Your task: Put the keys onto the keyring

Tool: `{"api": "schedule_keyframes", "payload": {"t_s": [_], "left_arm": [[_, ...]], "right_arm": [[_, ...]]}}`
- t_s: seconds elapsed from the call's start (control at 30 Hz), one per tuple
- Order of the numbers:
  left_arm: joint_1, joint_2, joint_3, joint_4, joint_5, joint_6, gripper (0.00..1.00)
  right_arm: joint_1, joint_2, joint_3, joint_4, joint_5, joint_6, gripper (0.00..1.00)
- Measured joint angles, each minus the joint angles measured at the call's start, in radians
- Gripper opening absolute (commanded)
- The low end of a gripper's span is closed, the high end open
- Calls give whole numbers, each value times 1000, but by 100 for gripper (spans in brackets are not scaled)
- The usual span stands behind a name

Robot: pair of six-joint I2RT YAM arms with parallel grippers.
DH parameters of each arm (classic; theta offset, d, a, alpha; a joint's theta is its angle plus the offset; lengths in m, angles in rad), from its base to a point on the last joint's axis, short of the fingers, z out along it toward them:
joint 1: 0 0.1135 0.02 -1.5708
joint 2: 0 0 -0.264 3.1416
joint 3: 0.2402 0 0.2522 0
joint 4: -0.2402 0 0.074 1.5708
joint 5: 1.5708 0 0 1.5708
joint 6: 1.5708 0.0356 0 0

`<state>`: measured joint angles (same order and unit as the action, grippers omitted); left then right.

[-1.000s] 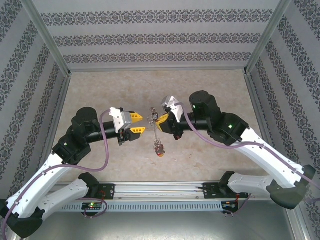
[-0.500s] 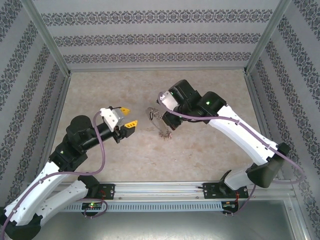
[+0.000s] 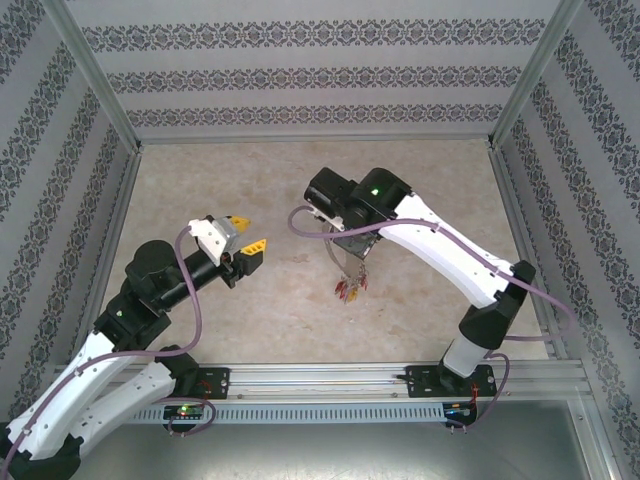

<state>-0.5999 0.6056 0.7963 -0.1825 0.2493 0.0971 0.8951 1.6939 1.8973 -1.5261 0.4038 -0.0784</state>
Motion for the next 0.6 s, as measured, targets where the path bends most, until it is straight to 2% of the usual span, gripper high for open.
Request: {"api": "schedule_keyframes", "payload": {"t_s": [0.2,0.3,0.43,0.6], "left_arm": [[0,-12,0,13,0,-2,52],[0,-12,0,14,0,-2,52],[0,-12,0,16,0,-2,52],[0,-12,0,16,0,-2,52]], "right_arm": [[31,48,-21,-53,180,-7,0],[32,48,-35,-56,222,-6,0],[26,31,-82,0,194,-6,0],[-10,-27,-201,123,81,-5,0]]}}
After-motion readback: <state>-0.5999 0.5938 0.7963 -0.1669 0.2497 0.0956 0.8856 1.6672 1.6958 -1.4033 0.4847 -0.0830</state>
